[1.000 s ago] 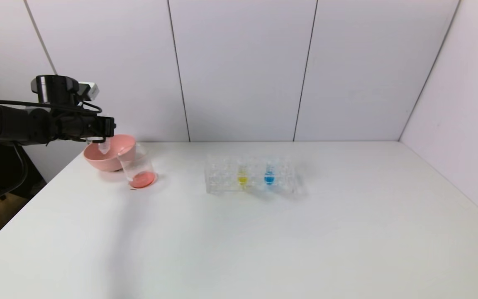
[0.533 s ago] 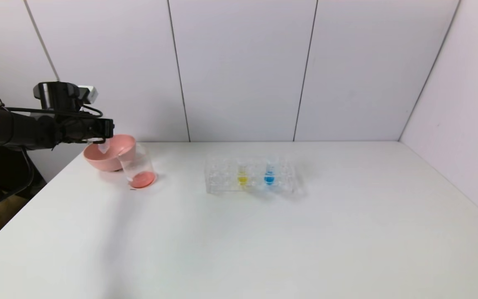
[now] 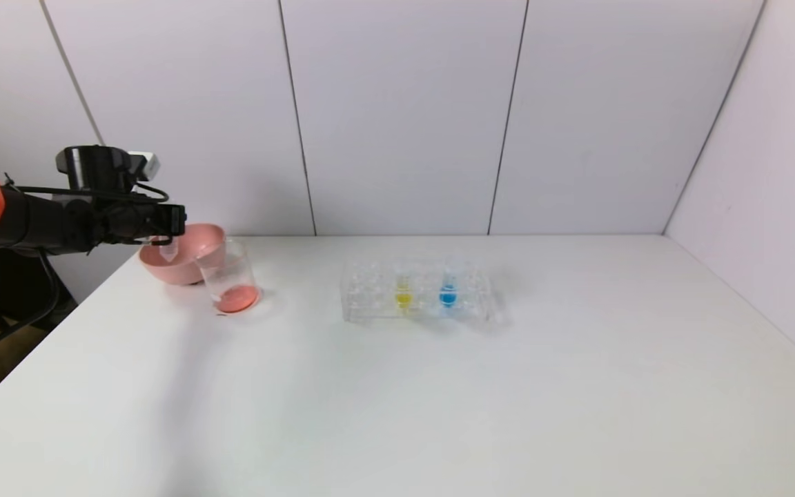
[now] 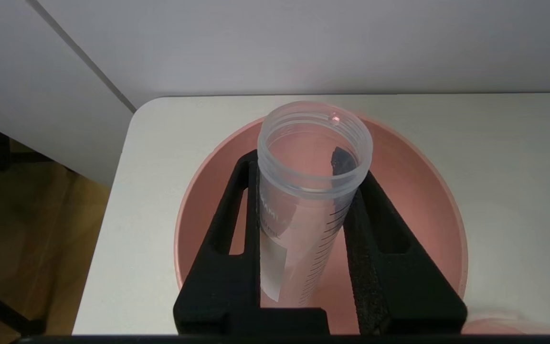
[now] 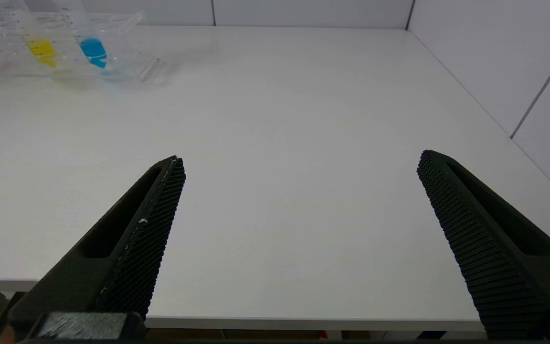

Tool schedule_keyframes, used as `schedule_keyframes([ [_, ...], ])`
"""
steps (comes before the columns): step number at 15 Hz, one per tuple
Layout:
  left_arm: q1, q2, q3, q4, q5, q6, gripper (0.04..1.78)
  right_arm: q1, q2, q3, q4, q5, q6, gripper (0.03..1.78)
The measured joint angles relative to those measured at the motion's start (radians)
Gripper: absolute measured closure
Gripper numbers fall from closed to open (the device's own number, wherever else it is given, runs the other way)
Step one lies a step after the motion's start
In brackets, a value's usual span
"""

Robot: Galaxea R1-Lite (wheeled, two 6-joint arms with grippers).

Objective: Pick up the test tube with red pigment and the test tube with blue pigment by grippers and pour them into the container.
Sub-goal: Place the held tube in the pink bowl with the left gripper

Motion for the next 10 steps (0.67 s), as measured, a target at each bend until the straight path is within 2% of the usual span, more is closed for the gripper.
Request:
schedule_keyframes([
  [2, 0.001, -0.001, -0.001, -0.001, 0.000, -0.001, 1.12, 0.000, 0.000, 0.000, 0.000, 0.000, 0.000, 0.04],
  [7, 0.000, -0.013, 0.001, -0.001, -0.001, -0.010, 0.38, 0.000, 0.000, 0.000, 0.000, 0.000, 0.000, 0.04],
  [10, -0.002, -0.040, 0.017, -0.001, -0.001, -0.016, 0.10, 0.000, 0.000, 0.000, 0.000, 0.000, 0.000, 0.04],
])
